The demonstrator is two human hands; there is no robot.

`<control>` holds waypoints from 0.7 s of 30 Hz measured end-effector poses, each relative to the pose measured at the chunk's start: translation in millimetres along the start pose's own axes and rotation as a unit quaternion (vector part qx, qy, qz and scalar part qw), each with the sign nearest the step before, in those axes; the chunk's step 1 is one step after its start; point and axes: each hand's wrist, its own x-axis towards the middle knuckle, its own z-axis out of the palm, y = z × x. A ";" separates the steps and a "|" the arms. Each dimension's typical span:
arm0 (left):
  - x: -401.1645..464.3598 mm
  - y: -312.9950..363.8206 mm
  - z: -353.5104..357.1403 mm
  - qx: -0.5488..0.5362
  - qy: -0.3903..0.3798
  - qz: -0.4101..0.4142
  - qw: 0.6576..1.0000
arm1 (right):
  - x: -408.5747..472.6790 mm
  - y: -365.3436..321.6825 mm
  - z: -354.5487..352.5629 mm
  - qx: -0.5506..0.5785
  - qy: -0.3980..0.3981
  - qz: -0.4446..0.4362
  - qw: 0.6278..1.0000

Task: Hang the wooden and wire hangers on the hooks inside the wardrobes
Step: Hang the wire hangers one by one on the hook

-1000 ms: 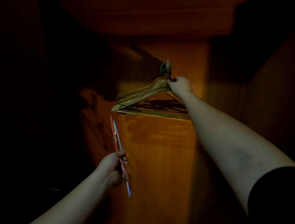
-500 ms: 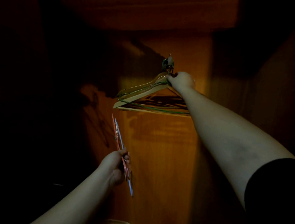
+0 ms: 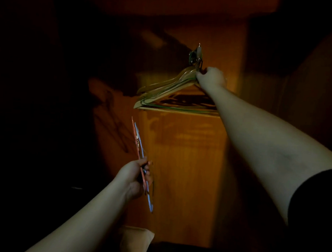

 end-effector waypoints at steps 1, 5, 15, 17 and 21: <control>-4.8 -2.8 -0.1 -0.014 -0.012 -0.013 1.000 | -10.6 -0.5 1.5 0.021 0.005 -0.008 1.000; -23.2 -16.2 -19.2 -0.010 -0.042 -0.031 0.999 | -85.9 -0.4 16.2 0.125 -0.042 -0.025 0.991; -38.5 -52.5 -78.7 0.008 -0.089 -0.051 0.995 | -314.9 51.4 99.1 0.254 -0.303 0.130 0.909; -42.3 -61.0 -85.1 0.032 -0.097 -0.046 0.994 | -341.6 44.0 103.1 0.285 -0.319 0.149 0.891; -40.0 -77.2 -98.6 0.091 -0.118 -0.038 0.988 | -366.5 21.4 104.8 0.311 -0.354 0.138 0.871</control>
